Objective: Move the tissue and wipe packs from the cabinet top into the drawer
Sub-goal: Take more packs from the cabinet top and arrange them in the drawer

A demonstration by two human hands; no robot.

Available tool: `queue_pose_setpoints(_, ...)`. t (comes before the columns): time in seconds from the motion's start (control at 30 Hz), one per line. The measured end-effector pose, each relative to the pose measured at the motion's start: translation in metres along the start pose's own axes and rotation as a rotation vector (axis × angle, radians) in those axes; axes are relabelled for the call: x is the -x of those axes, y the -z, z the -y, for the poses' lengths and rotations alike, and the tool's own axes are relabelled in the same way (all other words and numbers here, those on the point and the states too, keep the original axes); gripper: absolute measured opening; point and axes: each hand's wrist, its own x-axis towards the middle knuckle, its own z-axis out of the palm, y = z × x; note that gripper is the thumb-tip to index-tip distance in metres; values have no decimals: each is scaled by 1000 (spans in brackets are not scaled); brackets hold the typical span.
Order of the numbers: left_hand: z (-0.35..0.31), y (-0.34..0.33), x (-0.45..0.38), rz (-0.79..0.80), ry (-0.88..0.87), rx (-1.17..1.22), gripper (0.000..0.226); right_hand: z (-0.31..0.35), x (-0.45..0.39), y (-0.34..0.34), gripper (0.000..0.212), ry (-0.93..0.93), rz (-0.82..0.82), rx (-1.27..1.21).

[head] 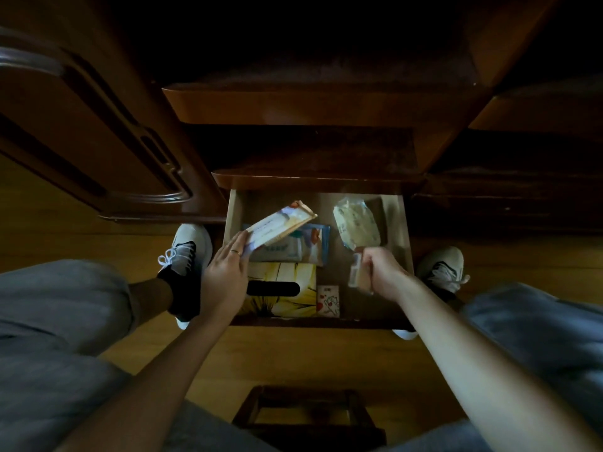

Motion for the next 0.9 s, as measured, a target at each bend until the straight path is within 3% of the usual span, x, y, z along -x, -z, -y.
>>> queue_pose_setpoints(0.13, 0, -2, 0, -15, 24, 5, 42, -25, -5, -6, 28, 100, 125, 295)
queue_pose_setpoints(0.23, 3, -2, 3, -5, -8, -14, 42, -47, -12, -20, 27, 284, 133, 697)
queue_pose_setpoints(0.33, 6, -3, 6, 6, -24, -13, 41, -59, -19, -28, 19, 491, -3, 1156)
queue_pose_setpoints(0.4, 6, -4, 7, 7, -41, -21, 43, -60, -21, -28, 20, 535, -67, 1303)
queue_pose_setpoints(0.5, 6, -7, 8, 41, -106, -52, 44, -56, -27, -21, 22, 419, 79, 1177)
queue_pose_setpoints(0.57, 6, -9, 8, 50, -160, -73, 45, -51, -24, -17, 28, 394, 76, 1014)
queue_pose_setpoints(0.63, 4, -12, 8, 45, -210, -80, 47, -40, -15, -16, 30, 399, -54, 628)
queue_pose_setpoints(0.67, 2, -13, 9, 41, -245, -81, 47, -31, -11, -16, 35, 337, -26, 324)
queue_pose_setpoints(0.73, -3, -16, 10, 32, -361, -83, 50, -12, -4, -13, 44, 151, 275, -135)
queue_pose_setpoints(0.8, -10, -19, 12, 24, -508, -107, 54, 0, 3, -9, 33, 144, 474, -105)
queue_pose_setpoints(0.83, -13, -20, 13, 27, -566, -118, 55, 0, 3, -10, 28, 205, 466, 18)
queue_pose_setpoints(0.9, -18, -20, 13, 90, -591, -92, 61, -5, -1, -8, 36, 319, 289, 171)
